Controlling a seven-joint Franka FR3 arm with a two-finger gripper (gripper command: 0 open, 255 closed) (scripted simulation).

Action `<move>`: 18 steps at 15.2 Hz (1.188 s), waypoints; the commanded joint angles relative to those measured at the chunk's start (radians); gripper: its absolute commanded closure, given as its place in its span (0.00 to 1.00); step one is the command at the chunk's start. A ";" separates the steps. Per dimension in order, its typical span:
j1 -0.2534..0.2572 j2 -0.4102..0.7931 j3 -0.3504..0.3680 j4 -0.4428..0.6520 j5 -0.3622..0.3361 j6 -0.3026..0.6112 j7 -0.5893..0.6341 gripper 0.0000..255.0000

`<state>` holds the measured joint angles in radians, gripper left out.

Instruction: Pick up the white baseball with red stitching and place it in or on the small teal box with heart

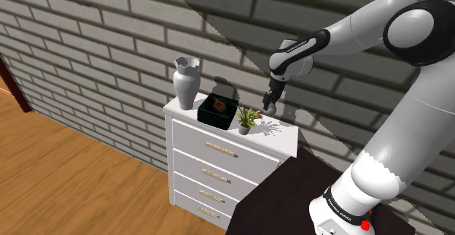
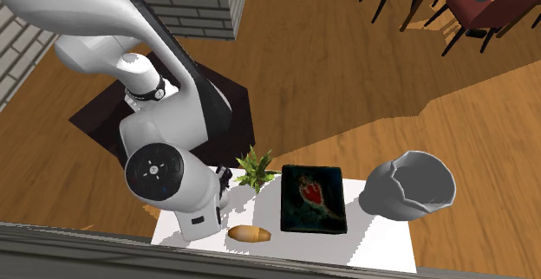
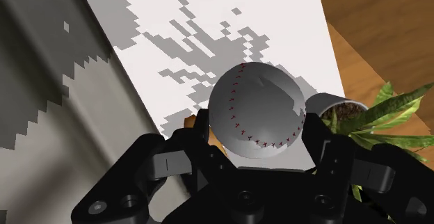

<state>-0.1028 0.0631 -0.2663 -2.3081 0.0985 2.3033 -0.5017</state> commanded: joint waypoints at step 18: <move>0.065 0.060 0.063 0.255 0.006 -0.187 0.141 1.00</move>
<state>-0.0484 0.1015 -0.2137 -2.0771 0.0984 2.1169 -0.3798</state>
